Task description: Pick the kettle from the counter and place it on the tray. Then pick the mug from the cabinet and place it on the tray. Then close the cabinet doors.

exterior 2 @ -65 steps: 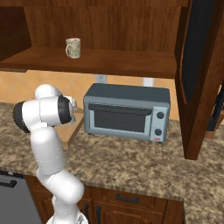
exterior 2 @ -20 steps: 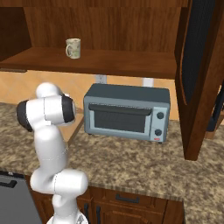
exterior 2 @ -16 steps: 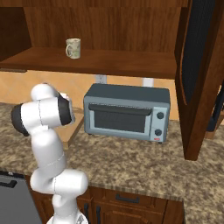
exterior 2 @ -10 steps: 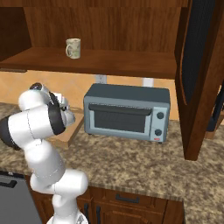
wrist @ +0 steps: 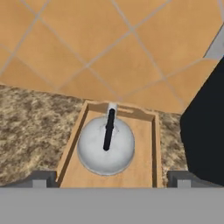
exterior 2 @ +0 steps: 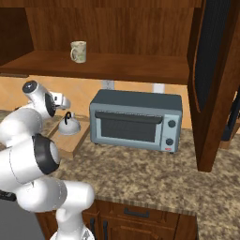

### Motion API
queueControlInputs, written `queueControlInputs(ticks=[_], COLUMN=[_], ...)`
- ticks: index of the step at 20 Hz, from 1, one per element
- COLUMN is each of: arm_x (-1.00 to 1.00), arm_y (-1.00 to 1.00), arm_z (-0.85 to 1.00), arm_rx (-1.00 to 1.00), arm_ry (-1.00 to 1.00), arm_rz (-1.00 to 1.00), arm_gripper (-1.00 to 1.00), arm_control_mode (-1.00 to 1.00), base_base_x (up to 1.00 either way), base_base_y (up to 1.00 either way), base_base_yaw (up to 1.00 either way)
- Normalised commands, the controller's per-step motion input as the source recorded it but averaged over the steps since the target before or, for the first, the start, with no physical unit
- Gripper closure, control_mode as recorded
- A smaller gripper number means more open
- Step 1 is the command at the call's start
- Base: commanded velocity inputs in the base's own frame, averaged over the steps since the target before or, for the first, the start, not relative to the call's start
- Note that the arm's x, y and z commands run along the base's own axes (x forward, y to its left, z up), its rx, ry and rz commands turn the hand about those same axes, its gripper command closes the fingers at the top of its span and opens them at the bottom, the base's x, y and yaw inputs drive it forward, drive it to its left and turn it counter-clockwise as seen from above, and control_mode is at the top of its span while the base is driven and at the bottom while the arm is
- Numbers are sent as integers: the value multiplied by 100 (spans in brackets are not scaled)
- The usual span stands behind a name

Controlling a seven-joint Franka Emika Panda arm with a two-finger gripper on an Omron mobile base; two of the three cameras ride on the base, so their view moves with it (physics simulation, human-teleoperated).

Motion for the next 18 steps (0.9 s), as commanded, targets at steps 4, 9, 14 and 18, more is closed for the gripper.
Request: queueControlInputs(ticks=[4, 9, 14, 18], arm_x=[-42, -28, -19, -6], arm_y=[-24, -27, -22, -21], arm_z=[79, 84, 80, 68], arm_rx=[-5, -2, 0, -7], arm_ry=[0, -6, 0, -13], arm_rz=[-13, -11, -14, -10], arm_gripper=[-100, -100, -100, -100], arm_control_mode=[-100, -100, -100, -100], base_base_x=[0, 0, 0, 0], base_base_y=[0, 0, 0, 0], base_base_yaw=[0, 0, 0, 0])
